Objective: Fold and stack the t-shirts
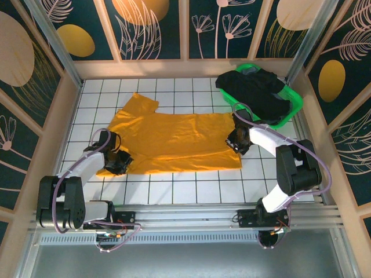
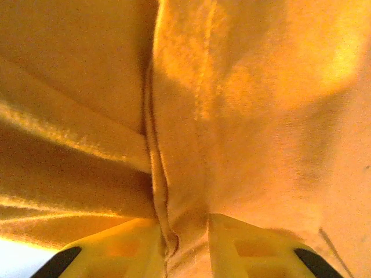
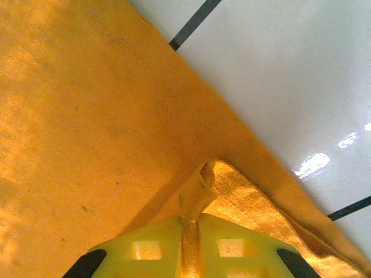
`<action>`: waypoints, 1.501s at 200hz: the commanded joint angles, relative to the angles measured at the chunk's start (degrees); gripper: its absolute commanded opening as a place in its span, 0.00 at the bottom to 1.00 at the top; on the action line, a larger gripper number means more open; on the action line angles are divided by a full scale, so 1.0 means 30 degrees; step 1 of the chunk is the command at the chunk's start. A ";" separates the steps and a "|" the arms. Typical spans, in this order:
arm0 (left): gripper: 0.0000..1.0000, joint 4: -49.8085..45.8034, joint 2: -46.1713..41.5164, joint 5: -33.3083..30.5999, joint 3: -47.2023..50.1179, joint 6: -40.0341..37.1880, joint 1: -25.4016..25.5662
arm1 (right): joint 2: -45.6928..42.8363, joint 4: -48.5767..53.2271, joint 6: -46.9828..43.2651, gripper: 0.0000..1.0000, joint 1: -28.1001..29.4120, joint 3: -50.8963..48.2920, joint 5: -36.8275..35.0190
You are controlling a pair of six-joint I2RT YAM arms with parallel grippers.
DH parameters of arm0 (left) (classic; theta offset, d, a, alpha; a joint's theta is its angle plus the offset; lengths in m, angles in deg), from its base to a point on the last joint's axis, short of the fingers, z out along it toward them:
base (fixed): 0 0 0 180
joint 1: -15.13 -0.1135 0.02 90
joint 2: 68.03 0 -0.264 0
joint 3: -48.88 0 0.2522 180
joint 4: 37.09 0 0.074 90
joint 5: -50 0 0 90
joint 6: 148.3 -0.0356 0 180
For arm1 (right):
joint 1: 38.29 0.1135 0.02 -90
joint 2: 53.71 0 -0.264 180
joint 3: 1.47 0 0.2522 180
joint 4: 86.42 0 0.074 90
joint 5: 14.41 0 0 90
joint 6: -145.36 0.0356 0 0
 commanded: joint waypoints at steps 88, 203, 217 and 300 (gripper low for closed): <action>0.32 -0.0692 0.0240 0.0795 -0.0707 0.1248 0.0568 | 0.0174 0.0525 -0.0319 0.14 -0.0261 0.0318 -0.0032; 0.00 -0.1290 0.1119 -0.1914 -0.1904 0.0448 0.1305 | 0.0151 0.0630 -0.0450 0.12 -0.0418 0.0463 0.0078; 0.00 -0.1308 0.1245 -0.2118 -0.2734 0.0301 0.1305 | 0.0104 0.0693 -0.0465 0.12 -0.0394 0.0553 0.0165; 0.00 -0.1686 0.6210 -0.1816 -0.9482 -0.2879 0.1305 | 0.1753 0.0711 0.0510 0.17 -0.1024 0.2389 0.1372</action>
